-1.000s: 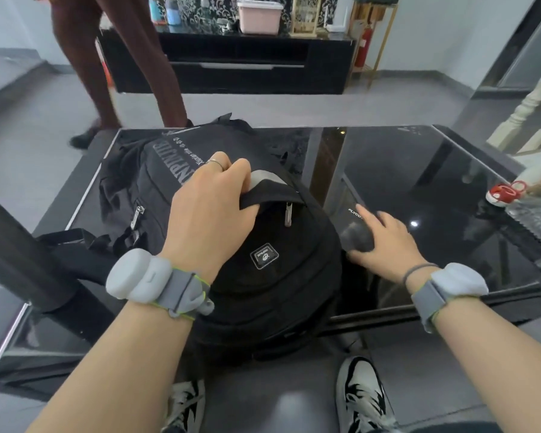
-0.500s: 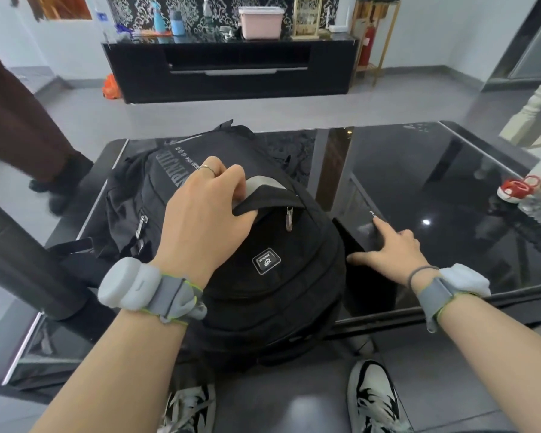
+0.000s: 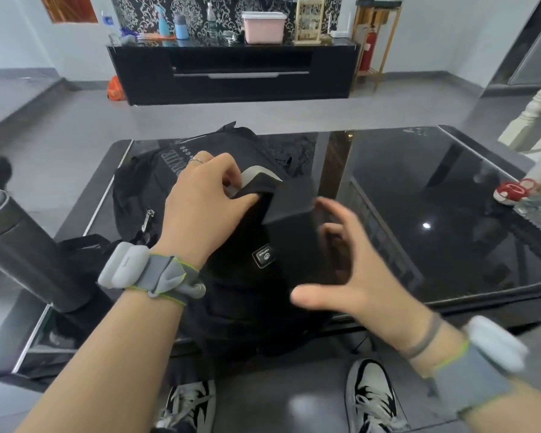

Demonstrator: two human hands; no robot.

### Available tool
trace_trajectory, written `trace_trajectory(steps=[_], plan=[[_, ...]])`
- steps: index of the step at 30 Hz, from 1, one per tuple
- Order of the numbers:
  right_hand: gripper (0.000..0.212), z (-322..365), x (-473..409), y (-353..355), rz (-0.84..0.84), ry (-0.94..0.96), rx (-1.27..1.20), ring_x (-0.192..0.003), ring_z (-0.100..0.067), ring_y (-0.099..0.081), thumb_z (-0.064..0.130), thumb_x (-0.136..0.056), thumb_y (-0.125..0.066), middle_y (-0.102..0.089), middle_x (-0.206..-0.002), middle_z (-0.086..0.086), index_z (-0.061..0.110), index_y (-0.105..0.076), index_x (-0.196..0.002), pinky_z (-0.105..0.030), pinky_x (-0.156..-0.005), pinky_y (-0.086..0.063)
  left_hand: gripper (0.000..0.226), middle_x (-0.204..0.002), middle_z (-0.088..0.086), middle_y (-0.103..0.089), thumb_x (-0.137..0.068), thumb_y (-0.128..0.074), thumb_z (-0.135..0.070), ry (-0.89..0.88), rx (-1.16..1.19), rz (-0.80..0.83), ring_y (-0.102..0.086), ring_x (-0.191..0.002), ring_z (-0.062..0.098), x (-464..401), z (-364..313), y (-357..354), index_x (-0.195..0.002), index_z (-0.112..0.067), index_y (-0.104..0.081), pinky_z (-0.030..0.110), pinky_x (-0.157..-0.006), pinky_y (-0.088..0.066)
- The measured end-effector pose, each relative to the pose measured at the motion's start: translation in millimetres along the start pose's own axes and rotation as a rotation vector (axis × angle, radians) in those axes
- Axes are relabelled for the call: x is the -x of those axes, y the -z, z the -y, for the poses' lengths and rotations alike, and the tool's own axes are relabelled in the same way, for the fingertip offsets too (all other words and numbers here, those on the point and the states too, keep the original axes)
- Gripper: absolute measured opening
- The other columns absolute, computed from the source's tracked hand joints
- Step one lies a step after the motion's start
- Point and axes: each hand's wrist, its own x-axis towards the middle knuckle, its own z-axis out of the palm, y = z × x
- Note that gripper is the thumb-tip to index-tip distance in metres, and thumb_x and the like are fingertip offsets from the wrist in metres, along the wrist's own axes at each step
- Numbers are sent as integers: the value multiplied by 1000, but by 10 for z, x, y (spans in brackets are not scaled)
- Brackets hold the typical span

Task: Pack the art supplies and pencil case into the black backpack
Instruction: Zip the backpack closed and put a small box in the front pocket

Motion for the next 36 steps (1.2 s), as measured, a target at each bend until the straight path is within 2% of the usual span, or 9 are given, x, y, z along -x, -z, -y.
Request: trace_trajectory(steps=[2, 7, 17, 20, 22, 24, 28, 33, 36], plan=[[118, -67, -25, -163, 18, 26, 162, -134, -11, -45, 30, -54, -96, -41, -141, 9, 44, -25, -146, -41, -109, -42, 26, -85, -10, -54, -69, -72, -50, 32, 20, -6, -60, -77, 11, -30, 7, 11, -76, -29, -58, 39, -80, -53], [118, -115, -59, -286, -14, 77, 256, -139, -9, -35, 31, -57, -93, -32, -147, 14, 41, -21, -149, -40, -110, -40, 24, -83, -7, -57, -71, -80, -40, 62, 26, -12, -59, -78, 12, -89, 56, 74, -72, -25, -60, 32, -76, -48], [113, -132, -29, -362, 44, 61, 307, -137, -4, -38, 36, -58, -94, -36, -145, 16, 36, -26, -149, -34, -109, -42, 30, -78, -7, -53, -74, -77, -43, 28, 24, -6, -54, -79, 19, -112, 35, 49, -65, -24, -57, 40, -78, -51], [112, -145, -123, -388, 22, 49, 375, -135, 7, -33, 42, -60, -91, -33, -143, 20, 36, -25, -150, -17, -109, -34, 29, -78, -7, -53, -74, -76, -43, 23, 14, -17, -55, -80, 21, -104, 12, 47, -66, -24, -55, 41, -77, -51], [112, -152, -177, -436, 28, 14, 427, -128, 14, -31, 47, -61, -89, -32, -140, 21, 39, -23, -151, -1, -99, -29, 30, -77, -7, -52, -74, -76, -41, -3, -6, -7, -55, -79, 22, -86, -17, 37, -65, -24, -54, 42, -75, -51], [112, -175, -224, -484, 1, -23, 432, -126, 11, -32, 52, -61, -86, -30, -139, 21, 42, -21, -151, 3, -89, -29, 30, -77, -6, -51, -76, -77, -35, -33, -51, -6, -54, -78, 24, -62, -34, 43, -64, -23, -52, 43, -73, -51], [113, -183, -282, -515, -74, -43, 469, -123, 8, -33, 59, -60, -83, -31, -139, 19, 44, -19, -151, 1, -84, -28, 28, -80, -4, -51, -77, -75, -28, -67, -129, -38, -54, -78, 27, -35, -36, 112, -65, -20, -51, 41, -68, -49], [115, -195, -266, -521, -162, -81, 558, -132, -5, -34, 66, -58, -80, -32, -137, 15, 44, -15, -152, -20, -103, -35, 20, -89, -5, -52, -79, -72, -20, -115, -237, -65, -54, -75, 29, 41, -68, 168, -72, -18, -53, 35, -63, -41], [116, -203, -304, -449, -199, -133, 549, -130, -8, -36, 64, -58, -81, -32, -134, 13, 44, -16, -152, -20, -100, -32, 16, -96, -3, -50, -82, -65, -10, -138, -295, -78, -52, -71, 30, 145, -92, 198, -83, -17, -51, 35, -60, -39]])
